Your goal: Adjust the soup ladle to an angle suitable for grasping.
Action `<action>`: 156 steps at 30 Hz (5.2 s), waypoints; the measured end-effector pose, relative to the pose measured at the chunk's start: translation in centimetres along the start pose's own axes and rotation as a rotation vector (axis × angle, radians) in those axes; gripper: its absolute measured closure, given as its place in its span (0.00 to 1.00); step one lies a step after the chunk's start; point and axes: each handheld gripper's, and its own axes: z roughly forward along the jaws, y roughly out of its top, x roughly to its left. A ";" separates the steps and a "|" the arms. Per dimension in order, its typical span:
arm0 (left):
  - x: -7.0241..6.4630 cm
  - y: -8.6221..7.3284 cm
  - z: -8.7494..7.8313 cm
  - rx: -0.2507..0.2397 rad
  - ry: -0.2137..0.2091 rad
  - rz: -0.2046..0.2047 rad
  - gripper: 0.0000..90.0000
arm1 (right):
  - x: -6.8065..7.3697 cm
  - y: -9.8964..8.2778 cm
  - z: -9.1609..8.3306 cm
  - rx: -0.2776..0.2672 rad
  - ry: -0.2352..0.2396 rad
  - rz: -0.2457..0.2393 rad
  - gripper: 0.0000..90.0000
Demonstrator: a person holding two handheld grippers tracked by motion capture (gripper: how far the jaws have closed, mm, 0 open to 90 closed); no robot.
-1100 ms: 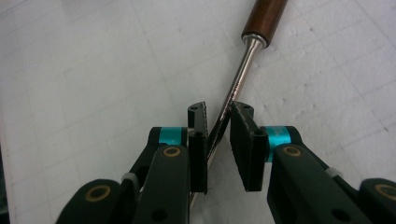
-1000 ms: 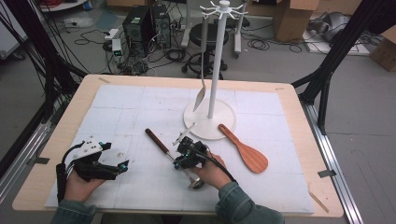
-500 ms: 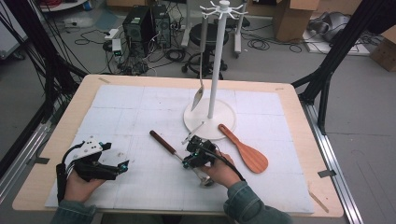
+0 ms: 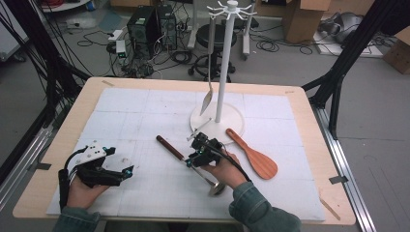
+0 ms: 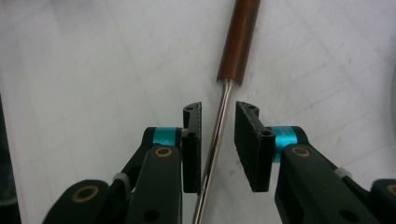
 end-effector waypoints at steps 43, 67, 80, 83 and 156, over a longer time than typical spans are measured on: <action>0.0 -0.1 0.1 0.006 0.001 0.008 0.03 | 1.7 4.4 5.4 0.095 -0.111 -0.059 0.77; 0.0 -0.1 0.1 0.011 0.002 0.012 0.03 | 2.8 4.0 5.4 0.076 -0.103 -0.078 0.81; -0.1 -0.1 0.1 0.012 0.000 0.013 0.03 | 3.4 3.2 5.6 0.031 -0.134 -0.105 0.81; -0.1 -0.1 0.1 0.013 -0.002 0.012 0.03 | 3.2 3.2 5.5 0.028 -0.127 -0.094 0.81; -2.9 6.9 1.9 -0.005 -0.272 -0.042 0.49 | 5.1 2.6 -1.2 -0.248 0.108 -0.090 0.74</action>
